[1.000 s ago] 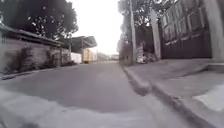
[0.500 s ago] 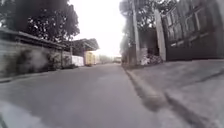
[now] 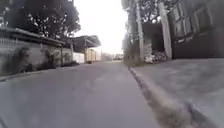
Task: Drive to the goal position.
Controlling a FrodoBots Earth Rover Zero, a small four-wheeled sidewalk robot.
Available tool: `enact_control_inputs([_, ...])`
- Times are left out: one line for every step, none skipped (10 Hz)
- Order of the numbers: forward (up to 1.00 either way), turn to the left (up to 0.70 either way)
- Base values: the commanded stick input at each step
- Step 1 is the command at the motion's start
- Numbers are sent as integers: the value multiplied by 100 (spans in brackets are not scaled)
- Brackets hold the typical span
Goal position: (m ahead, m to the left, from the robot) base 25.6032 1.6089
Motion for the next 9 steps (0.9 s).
enact_control_inputs([100, 0])
enact_control_inputs([100, 0])
enact_control_inputs([100, 0])
enact_control_inputs([100, -11])
enact_control_inputs([100, -29])
enact_control_inputs([100, -40])
enact_control_inputs([100, -16])
enact_control_inputs([100, 0])
enact_control_inputs([100, 0])
